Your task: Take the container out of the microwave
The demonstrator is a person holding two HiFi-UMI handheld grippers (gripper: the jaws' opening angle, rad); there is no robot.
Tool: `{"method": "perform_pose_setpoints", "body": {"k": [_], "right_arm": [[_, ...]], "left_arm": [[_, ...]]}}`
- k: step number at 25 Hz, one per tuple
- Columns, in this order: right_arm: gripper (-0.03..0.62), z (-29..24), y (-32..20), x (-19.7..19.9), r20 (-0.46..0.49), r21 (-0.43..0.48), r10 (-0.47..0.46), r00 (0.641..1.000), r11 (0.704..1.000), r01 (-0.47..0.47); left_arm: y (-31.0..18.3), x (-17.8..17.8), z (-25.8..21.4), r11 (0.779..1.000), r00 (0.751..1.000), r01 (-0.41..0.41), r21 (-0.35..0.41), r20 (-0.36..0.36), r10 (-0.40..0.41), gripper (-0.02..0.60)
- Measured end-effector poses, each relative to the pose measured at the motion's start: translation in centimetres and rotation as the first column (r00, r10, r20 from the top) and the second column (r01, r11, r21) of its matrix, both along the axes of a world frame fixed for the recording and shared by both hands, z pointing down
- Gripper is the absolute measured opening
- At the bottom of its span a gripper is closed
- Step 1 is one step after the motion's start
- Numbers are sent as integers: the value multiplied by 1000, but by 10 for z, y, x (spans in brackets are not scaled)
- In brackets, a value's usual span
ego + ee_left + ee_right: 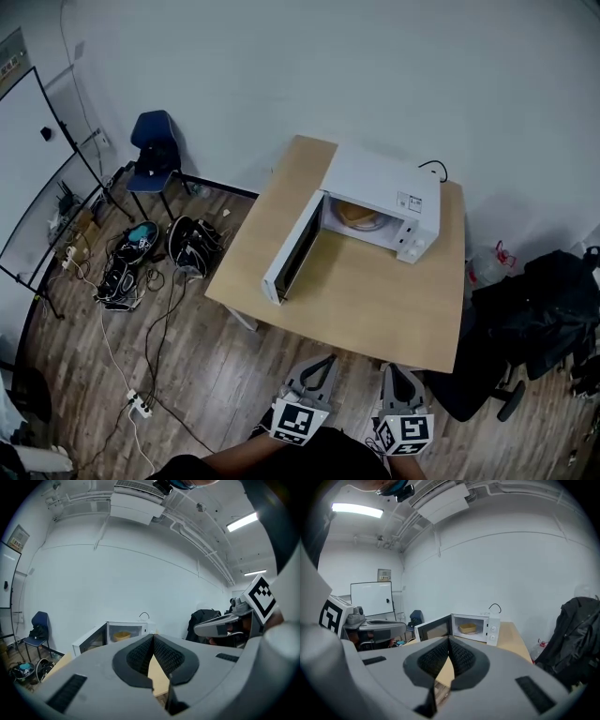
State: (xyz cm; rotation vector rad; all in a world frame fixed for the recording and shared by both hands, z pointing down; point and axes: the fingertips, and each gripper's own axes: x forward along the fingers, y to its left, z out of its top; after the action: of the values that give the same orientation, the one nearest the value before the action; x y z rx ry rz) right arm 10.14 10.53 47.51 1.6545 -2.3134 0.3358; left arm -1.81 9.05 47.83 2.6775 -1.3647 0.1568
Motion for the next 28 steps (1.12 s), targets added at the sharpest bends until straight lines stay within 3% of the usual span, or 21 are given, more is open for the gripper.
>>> {"method": "perform_pose_setpoints", "body": {"k": [10, 16, 28], "right_arm": [[57, 9, -52, -36, -25, -39, 55, 998, 998, -56], [57, 9, -83, -29, -20, -36, 88, 996, 995, -88], [57, 13, -183, -20, 52, -9, 38, 998, 999, -37]], "left_arm": [[-78, -26, 11, 995, 995, -95, 8, 4, 95, 12], [-107, -22, 19, 995, 996, -94, -18, -7, 94, 12], [-198, -3, 37, 999, 999, -24, -48, 43, 26, 12]]}}
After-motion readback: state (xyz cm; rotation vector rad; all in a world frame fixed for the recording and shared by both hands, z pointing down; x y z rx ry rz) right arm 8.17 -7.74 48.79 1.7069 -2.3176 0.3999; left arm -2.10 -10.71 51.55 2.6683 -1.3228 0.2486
